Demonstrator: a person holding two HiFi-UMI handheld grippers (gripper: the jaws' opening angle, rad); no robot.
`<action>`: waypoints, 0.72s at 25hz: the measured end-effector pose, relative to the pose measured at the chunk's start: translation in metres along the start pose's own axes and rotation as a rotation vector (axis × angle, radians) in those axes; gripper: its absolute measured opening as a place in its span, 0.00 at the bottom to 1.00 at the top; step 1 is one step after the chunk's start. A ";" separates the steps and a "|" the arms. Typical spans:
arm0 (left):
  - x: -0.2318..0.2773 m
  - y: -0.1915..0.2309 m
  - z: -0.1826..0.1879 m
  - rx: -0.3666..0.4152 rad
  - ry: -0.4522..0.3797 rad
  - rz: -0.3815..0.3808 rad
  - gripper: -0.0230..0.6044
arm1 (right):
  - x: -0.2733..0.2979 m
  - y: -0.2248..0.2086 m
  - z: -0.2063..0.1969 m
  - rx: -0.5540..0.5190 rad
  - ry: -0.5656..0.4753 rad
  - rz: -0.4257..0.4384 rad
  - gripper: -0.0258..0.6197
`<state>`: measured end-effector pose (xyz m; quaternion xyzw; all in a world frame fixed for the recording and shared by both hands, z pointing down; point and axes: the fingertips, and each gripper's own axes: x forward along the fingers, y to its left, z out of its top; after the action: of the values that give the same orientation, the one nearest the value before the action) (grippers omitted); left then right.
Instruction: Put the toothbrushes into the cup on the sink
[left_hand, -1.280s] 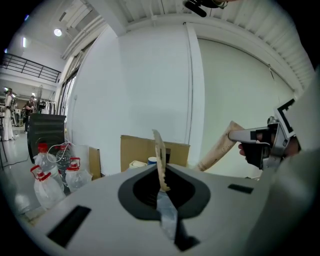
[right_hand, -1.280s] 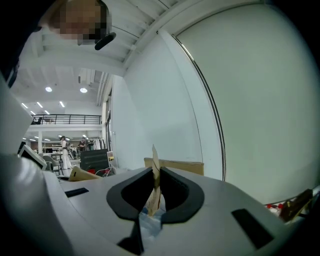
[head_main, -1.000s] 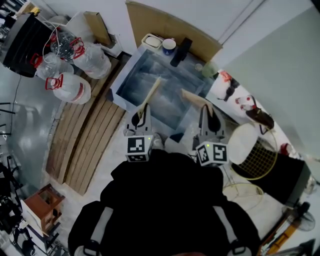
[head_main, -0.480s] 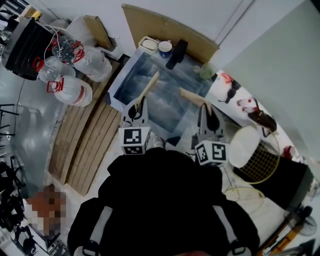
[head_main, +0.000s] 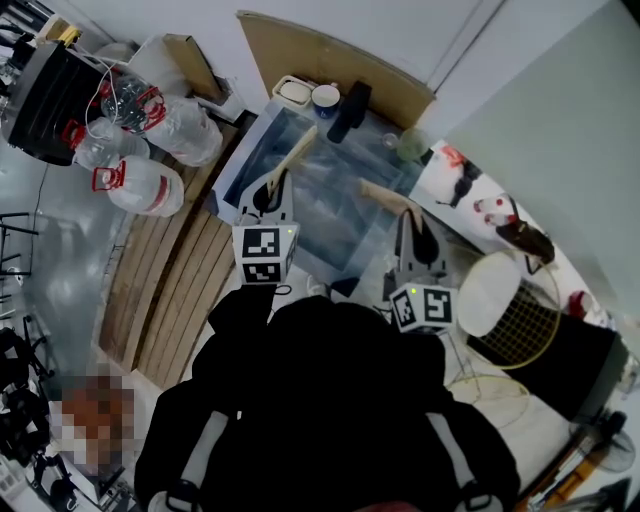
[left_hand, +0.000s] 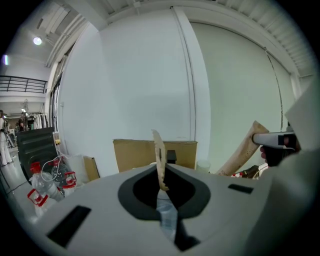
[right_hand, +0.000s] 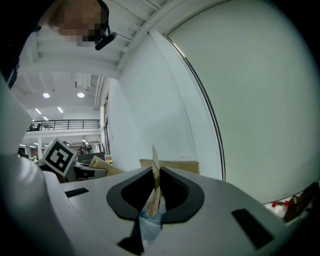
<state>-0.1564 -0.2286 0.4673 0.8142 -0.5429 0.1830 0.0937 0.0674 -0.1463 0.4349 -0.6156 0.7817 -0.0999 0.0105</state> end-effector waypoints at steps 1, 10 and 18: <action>0.007 0.001 0.003 0.006 0.002 0.001 0.04 | 0.001 -0.002 -0.001 0.000 0.000 0.000 0.10; 0.056 0.016 0.028 0.033 0.007 0.014 0.04 | 0.006 -0.011 -0.002 0.004 0.006 0.001 0.10; 0.098 0.025 0.034 0.073 0.038 0.024 0.04 | 0.008 -0.026 -0.004 0.013 0.011 -0.018 0.10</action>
<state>-0.1386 -0.3340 0.4742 0.8070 -0.5436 0.2192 0.0722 0.0895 -0.1596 0.4436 -0.6218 0.7756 -0.1087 0.0092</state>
